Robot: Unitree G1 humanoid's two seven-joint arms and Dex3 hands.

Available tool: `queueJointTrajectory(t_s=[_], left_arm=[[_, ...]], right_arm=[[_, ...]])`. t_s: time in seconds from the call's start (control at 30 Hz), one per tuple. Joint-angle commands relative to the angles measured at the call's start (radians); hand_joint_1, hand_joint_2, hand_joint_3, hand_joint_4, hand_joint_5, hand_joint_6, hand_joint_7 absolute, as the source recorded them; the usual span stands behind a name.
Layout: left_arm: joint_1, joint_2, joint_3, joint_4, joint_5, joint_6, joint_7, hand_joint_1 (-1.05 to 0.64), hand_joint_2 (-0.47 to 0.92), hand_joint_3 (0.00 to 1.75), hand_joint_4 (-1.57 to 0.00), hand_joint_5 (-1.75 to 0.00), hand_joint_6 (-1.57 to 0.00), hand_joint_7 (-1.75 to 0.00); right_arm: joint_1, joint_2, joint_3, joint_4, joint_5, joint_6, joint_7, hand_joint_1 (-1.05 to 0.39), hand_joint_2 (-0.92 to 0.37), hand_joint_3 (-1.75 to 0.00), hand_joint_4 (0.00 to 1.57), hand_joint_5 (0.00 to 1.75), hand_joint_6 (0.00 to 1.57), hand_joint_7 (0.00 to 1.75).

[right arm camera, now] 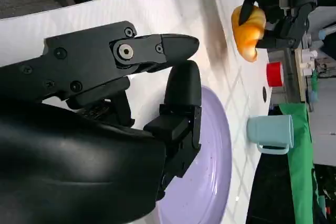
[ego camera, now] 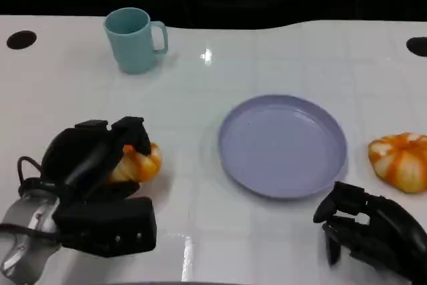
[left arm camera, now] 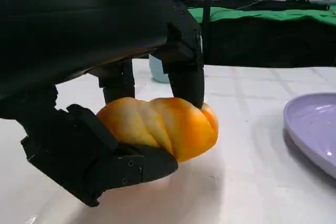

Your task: Grasp the bread from the table and place it into the plate.

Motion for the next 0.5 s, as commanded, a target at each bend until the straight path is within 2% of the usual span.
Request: queueJointTrajectory(t_s=[0.03,0.17,0.23,0.33,0.37,0.5], left_arm=[[-0.057,-0.011,0.001,0.000,-0.010,-0.013,-0.011,-0.21,0.54,1.23,-0.71,-1.75,-0.54,-1.75],[-0.096,-0.040,-0.006,0.022,-0.021,-0.034,-0.008,-0.22,0.52,1.20,-0.71,-1.75,-0.53,-1.75],[-0.119,-0.058,-0.011,0.038,-0.019,-0.034,-0.010,-0.24,0.56,1.12,-0.72,-1.75,-0.54,-1.75],[-0.146,-0.087,-0.016,0.056,-0.019,-0.029,-0.011,-0.26,0.63,0.98,-0.75,-1.75,-0.63,-1.61],[-0.155,-0.100,-0.018,0.073,-0.020,-0.046,0.008,-0.24,0.60,0.94,-0.76,-1.75,-0.65,-1.59],[-0.186,-0.137,-0.024,0.137,-0.021,-0.106,0.054,-0.21,0.58,0.95,-0.78,-1.75,-0.61,-1.72]], right_arm=[[0.008,-0.015,-0.008,0.034,-0.005,0.002,0.008,-0.56,-0.92,-0.26,0.67,1.75,0.67,1.40],[0.003,-0.017,-0.014,0.045,0.000,0.007,0.014,-0.56,-0.92,-0.25,0.67,1.75,0.67,1.40],[0.001,-0.016,-0.019,0.046,0.010,0.017,0.029,-0.55,-0.92,-0.25,0.67,1.75,0.66,1.40],[0.000,-0.017,-0.025,0.049,0.014,0.022,0.042,-0.54,-0.92,-0.25,0.66,1.75,0.66,1.39],[0.000,-0.017,-0.025,0.050,0.011,0.015,0.041,-0.54,-0.92,-0.25,0.66,1.75,0.66,1.39],[0.002,-0.017,-0.028,0.048,0.012,0.006,0.048,-0.54,-0.92,-0.26,0.67,1.75,0.66,1.39]])
